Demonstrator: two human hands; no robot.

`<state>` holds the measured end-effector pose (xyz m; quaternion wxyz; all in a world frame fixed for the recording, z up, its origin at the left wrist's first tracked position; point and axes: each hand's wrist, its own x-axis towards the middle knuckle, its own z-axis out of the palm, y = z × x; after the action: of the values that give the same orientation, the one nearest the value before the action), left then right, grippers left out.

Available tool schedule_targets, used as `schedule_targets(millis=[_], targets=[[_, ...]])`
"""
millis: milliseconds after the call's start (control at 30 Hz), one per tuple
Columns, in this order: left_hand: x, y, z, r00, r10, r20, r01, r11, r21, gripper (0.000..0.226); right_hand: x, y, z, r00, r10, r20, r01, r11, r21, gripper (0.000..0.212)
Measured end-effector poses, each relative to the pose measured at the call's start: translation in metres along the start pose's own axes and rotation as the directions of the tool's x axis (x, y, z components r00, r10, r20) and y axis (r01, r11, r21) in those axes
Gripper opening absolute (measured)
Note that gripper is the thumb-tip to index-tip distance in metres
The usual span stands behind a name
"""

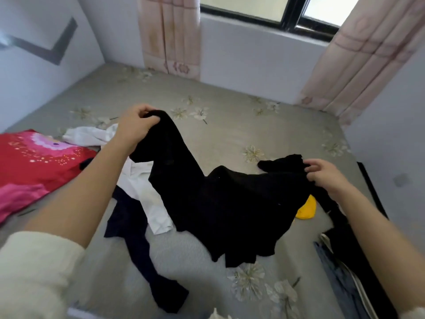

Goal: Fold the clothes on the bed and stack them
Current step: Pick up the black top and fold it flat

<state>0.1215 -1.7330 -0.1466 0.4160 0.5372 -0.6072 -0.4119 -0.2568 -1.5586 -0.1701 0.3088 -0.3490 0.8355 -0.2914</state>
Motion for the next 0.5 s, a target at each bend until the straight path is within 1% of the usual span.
schedule_targets(millis=[67, 133, 233, 300, 333, 433, 500], targets=[[-0.004, 0.03, 0.015, 0.988, 0.107, 0.112, -0.113, 0.992, 0.05, 0.013, -0.014, -0.019, 0.011, 0.988, -0.077, 0.133, 0.088, 0.993, -0.083, 0.052], [-0.01, 0.061, 0.031, 0.949, 0.208, 0.238, -0.225, 0.973, 0.045, 0.016, -0.028, -0.046, 0.027, 0.959, -0.184, 0.216, 0.204, 0.976, -0.078, 0.053], [-0.018, 0.097, 0.047, 0.872, 0.296, 0.389, -0.315, 0.949, -0.015, 0.016, -0.045, -0.084, 0.052, 0.885, -0.316, 0.342, 0.307, 0.948, 0.082, 0.061], [-0.023, 0.113, 0.05, 0.827, 0.332, 0.453, -0.345, 0.937, -0.056, 0.017, -0.056, -0.104, 0.064, 0.849, -0.419, 0.322, 0.403, 0.908, 0.118, 0.063], [-0.024, 0.118, 0.049, 0.812, 0.346, 0.469, -0.351, 0.933, -0.079, 0.017, -0.061, -0.113, 0.069, 0.836, -0.47, 0.285, 0.453, 0.883, 0.126, 0.059], [-0.025, 0.125, 0.04, 0.796, 0.354, 0.491, -0.338, 0.933, -0.125, 0.024, -0.068, -0.129, 0.075, 0.833, -0.523, 0.18, 0.482, 0.846, 0.228, 0.029], [-0.024, 0.121, 0.033, 0.821, 0.342, 0.457, -0.334, 0.937, -0.101, 0.022, -0.067, -0.137, 0.073, 0.848, -0.518, 0.113, 0.483, 0.843, 0.238, 0.011]])
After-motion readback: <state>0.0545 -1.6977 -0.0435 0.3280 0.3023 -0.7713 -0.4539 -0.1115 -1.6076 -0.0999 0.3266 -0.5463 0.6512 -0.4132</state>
